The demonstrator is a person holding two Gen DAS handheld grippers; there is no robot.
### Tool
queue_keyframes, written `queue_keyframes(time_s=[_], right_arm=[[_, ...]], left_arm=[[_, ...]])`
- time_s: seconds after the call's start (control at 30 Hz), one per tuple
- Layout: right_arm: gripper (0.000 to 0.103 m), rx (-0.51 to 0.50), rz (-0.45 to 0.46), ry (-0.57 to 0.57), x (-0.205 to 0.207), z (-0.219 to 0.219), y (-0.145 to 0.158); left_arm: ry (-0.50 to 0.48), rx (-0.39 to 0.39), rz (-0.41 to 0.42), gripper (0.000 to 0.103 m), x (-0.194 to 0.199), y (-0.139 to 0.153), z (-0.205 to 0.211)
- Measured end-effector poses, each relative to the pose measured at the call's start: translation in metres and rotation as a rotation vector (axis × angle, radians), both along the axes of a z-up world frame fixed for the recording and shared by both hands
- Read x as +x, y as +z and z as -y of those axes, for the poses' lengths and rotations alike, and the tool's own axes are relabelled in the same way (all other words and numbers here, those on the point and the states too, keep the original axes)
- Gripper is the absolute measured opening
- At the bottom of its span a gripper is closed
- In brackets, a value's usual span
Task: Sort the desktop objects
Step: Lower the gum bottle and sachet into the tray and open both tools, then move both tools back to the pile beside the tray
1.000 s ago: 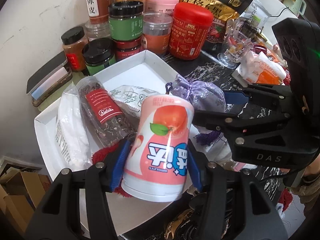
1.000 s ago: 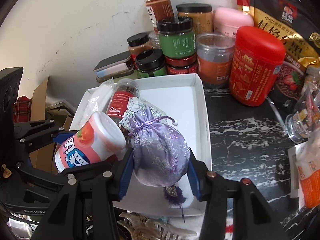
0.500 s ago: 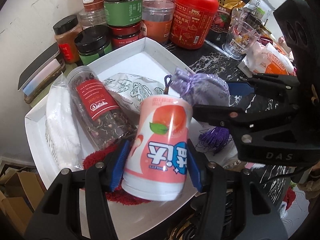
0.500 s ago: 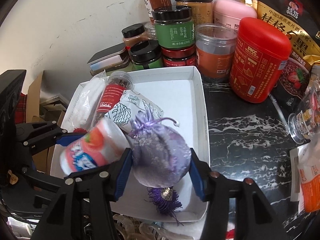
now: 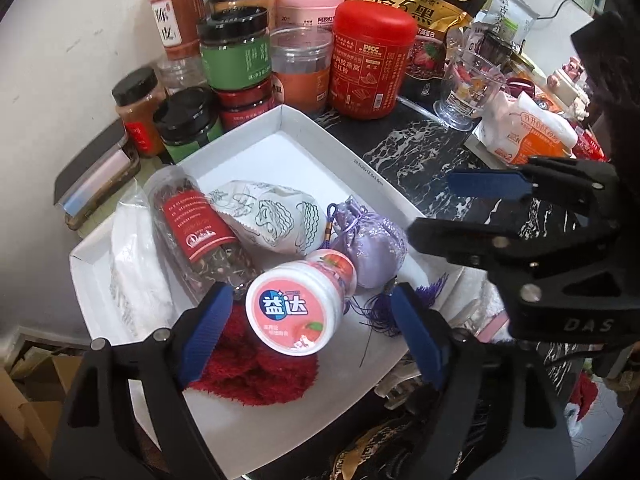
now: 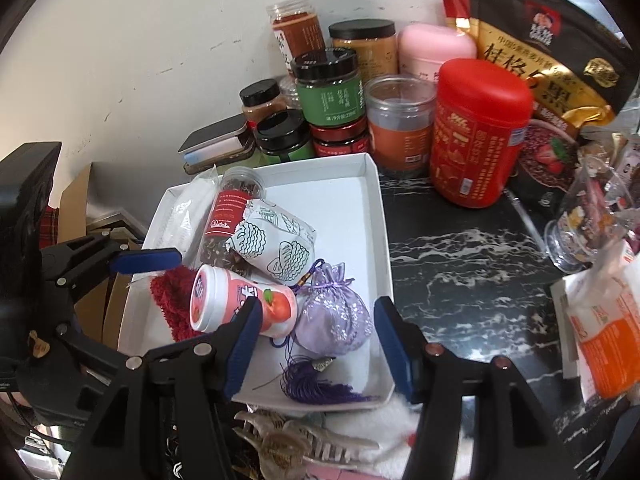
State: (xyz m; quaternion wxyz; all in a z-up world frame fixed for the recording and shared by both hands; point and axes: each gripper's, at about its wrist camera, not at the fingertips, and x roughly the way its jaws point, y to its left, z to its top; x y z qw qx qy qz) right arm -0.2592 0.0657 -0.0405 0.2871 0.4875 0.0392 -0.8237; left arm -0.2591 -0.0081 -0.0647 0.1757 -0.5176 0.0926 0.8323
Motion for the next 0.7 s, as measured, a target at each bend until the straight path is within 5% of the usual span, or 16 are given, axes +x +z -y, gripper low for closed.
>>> queue_keyframes(time_s=[0.7], right_arm=[[0.059, -0.021, -0.056, -0.009, 0.054, -0.023, 0.045]], left_arm=[[-0.009, -0.006, -0.071, 0.081, 0.054, 0.043, -0.008]])
